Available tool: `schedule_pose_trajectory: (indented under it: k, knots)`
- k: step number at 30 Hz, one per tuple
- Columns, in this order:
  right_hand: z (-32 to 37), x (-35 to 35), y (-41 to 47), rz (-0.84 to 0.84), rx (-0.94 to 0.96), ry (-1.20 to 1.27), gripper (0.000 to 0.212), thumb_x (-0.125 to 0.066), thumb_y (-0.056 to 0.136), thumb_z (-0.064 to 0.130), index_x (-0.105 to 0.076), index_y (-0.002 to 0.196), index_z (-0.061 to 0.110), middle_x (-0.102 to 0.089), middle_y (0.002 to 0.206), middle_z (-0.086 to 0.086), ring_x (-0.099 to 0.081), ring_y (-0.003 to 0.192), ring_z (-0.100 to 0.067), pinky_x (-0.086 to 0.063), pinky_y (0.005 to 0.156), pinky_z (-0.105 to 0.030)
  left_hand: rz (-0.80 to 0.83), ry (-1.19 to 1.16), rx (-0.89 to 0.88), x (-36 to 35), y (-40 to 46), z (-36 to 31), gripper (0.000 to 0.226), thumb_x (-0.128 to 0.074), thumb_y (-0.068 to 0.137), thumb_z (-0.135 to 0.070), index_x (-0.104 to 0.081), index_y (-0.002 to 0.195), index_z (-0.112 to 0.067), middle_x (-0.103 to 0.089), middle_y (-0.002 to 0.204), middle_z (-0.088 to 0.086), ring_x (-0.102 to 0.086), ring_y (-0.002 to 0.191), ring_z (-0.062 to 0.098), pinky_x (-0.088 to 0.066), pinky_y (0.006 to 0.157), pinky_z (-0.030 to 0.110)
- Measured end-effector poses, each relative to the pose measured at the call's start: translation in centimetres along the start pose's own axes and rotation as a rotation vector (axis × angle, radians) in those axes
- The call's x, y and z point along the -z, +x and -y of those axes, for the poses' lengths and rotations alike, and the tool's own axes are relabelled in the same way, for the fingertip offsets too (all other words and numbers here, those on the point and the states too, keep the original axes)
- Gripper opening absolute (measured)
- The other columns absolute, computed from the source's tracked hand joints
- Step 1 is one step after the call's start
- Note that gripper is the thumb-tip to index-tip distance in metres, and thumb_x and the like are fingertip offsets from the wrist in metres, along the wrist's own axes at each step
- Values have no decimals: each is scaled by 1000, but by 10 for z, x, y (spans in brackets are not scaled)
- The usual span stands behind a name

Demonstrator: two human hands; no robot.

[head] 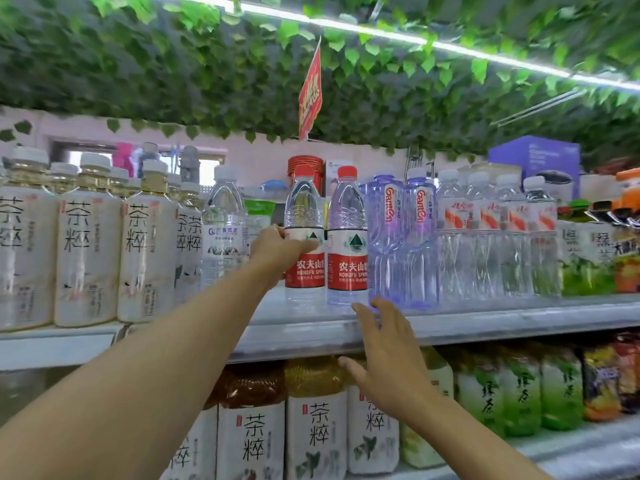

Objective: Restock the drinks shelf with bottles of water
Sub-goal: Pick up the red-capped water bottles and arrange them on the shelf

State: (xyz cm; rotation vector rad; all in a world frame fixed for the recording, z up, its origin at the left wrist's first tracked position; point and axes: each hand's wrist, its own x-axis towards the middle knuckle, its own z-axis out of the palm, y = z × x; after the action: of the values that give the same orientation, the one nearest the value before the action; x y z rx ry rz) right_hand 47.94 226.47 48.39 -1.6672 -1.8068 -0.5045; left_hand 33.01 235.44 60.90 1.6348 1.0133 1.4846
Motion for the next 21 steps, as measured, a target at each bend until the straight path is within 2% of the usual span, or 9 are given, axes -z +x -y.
schedule_pose_trajectory:
  k: [3,7,9,11,13,17,21]
  knots:
    - [-4,-1,0,-9,22,-29,73,-47,90,56,-12,146,26,-8,152,-5,-5,141,-24,-6,117,-36,8,11,-11,-5,4,6,28,-75,78,-20,-49,89,-16,-64,98,9,-62,79,17,-45,55,26]
    - [-6,-3,4,-7,49,-51,75,-46,88,60,-16,145,24,-14,149,-7,-9,140,-26,-9,116,-37,21,13,-23,-4,3,10,42,-73,79,-22,-49,112,-11,-63,103,9,-64,87,22,-51,64,30]
    - [-5,-5,5,-29,59,-40,75,-49,84,63,-25,142,22,-24,145,-10,-20,136,-29,-17,114,-40,52,37,-21,-1,0,13,50,-72,80,-23,-46,122,-11,-63,106,9,-63,90,22,-52,68,33]
    - [-7,-9,7,-65,46,-53,74,-52,78,64,-37,135,19,-37,137,-13,-34,129,-33,-30,109,-44,122,84,3,3,-4,16,51,-73,79,-15,-43,120,-15,-62,104,6,-61,90,21,-50,70,31]
    - [-6,-8,8,-110,54,-54,73,-52,75,64,-40,131,19,-41,131,-13,-39,123,-33,-37,105,-46,210,199,51,6,-7,23,55,-74,75,-1,-41,116,-16,-60,96,3,-57,92,20,-46,76,33]
    - [-9,-9,9,-52,71,-56,73,-53,80,64,-30,136,23,-27,138,-8,-26,130,-27,-25,111,-40,262,283,118,9,-2,32,65,-75,70,7,-47,125,-12,-61,105,8,-56,103,25,-46,88,37]
    - [-10,-9,9,-62,73,-64,72,-55,77,65,-32,131,24,-32,133,-7,-31,125,-27,-30,107,-40,266,288,130,1,9,34,55,-74,70,8,-52,116,-13,-62,103,8,-56,101,26,-47,88,38]
